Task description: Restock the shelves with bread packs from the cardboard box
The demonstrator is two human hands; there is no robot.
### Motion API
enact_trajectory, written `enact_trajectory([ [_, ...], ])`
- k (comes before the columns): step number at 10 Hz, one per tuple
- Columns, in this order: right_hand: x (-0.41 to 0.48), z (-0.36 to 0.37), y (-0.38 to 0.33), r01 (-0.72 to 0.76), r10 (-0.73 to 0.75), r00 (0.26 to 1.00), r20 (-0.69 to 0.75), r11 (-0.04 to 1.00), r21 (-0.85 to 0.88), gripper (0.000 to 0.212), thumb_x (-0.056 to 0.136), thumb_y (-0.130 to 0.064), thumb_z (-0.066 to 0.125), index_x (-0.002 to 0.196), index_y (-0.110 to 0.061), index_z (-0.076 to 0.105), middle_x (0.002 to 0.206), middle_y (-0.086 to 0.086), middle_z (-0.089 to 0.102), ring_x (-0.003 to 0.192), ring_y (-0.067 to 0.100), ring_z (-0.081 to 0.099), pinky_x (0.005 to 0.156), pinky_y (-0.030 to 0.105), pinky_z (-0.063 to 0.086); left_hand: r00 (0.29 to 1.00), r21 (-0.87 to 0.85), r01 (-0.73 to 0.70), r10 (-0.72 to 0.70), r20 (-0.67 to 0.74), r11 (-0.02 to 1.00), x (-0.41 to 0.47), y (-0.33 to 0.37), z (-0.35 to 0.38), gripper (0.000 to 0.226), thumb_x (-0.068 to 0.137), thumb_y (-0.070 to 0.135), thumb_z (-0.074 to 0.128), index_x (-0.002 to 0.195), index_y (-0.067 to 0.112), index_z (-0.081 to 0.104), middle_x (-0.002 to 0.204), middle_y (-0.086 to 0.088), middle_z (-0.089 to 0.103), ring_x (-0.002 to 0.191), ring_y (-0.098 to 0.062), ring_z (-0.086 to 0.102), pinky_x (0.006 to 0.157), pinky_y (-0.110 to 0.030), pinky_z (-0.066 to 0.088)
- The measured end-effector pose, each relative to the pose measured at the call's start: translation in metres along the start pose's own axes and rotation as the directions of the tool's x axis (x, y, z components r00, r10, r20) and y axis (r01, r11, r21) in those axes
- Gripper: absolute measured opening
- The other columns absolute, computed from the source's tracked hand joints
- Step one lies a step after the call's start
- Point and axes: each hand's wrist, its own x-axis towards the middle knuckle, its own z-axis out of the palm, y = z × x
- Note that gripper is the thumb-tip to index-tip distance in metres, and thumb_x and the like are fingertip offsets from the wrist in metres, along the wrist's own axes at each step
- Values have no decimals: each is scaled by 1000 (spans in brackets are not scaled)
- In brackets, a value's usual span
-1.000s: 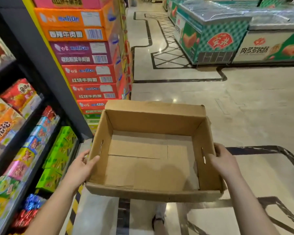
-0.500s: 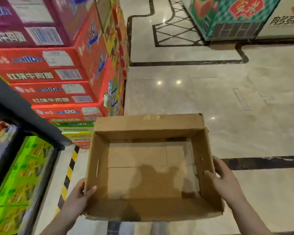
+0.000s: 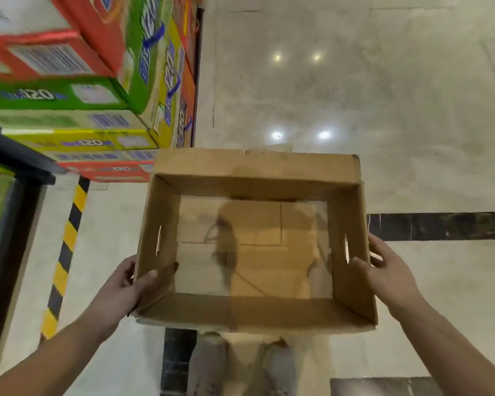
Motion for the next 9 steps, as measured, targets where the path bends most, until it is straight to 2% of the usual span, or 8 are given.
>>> enact_trajectory([
  [1,27,30,21,-13,14,999,34,999,-44,62,96,-17,70,148,-43,49,134,-6,65,120,25,63,107,50,50,1000,16,-2,2,26,1000,33,-20,12,47,94,46,68,137,39,50,127,7,63,113,-22,61,93,-42,50],
  [2,52,54,35,-37,39,999,34,997,-60,64,95,-15,71,148,-42,49,135,-6,66,117,25,66,106,50,51,1000,5,-11,11,18,1000,59,-33,23,40,96,43,66,132,42,50,125,9,62,107,-15,60,80,-33,48],
  [3,71,73,43,-65,67,997,43,997,-53,64,95,-12,71,148,-40,49,138,-5,64,122,29,64,106,54,51,1000,-4,-6,6,8,1000,75,-40,30,37,97,42,65,131,44,48,121,13,61,104,-11,59,73,-28,46],
  [5,91,90,52,-59,65,994,83,996,-68,64,97,-16,69,148,-47,46,140,-9,63,124,26,63,108,54,49,999,-68,34,-34,-6,997,92,-50,41,34,102,33,61,134,33,48,121,10,62,103,-11,61,76,-28,48],
  [7,89,97,51,-38,47,994,97,994,-100,60,100,-25,65,151,-46,41,142,-7,61,130,25,58,110,51,47,993,-43,111,-112,-28,993,103,-58,47,42,104,29,57,143,25,44,131,0,60,112,-25,60,90,-40,48],
  [8,86,89,45,-46,61,994,89,987,-156,61,101,-32,63,156,-38,36,145,-1,59,130,29,58,105,49,48,993,-4,117,-117,-25,993,97,-45,44,45,104,28,56,148,24,44,136,0,57,115,-24,55,97,-37,42],
  [9,81,75,31,-47,58,997,51,979,-200,56,102,-34,61,154,-33,40,147,3,57,127,31,59,102,47,49,993,79,99,-93,-76,992,87,-24,26,49,103,36,58,150,31,44,149,2,49,129,-27,51,109,-44,39],
])
